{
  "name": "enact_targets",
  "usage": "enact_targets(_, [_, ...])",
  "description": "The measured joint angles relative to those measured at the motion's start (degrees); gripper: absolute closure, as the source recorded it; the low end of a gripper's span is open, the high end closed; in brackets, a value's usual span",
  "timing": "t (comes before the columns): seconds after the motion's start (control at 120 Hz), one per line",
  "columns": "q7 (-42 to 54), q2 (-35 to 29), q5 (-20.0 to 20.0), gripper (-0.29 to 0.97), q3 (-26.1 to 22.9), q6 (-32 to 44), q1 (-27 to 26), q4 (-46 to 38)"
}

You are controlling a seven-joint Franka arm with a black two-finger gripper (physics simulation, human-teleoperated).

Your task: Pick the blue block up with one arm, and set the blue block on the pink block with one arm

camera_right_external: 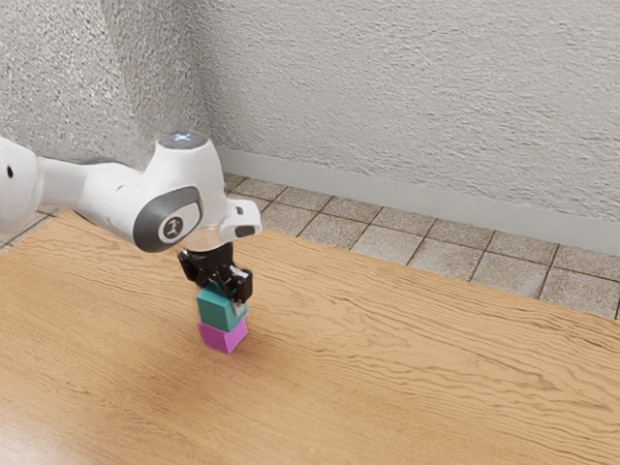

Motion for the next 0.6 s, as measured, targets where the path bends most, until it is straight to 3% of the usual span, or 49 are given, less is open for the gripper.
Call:
enact_targets(0.367, [3.06, 1.41, -0.42, 0.30, 1.16, 0.30, 3.67, 0.64])
enact_targets(0.6, [4.72, 2.08, -3.96, 0.30, 1.83, 0.46, 2.36, 1.50])
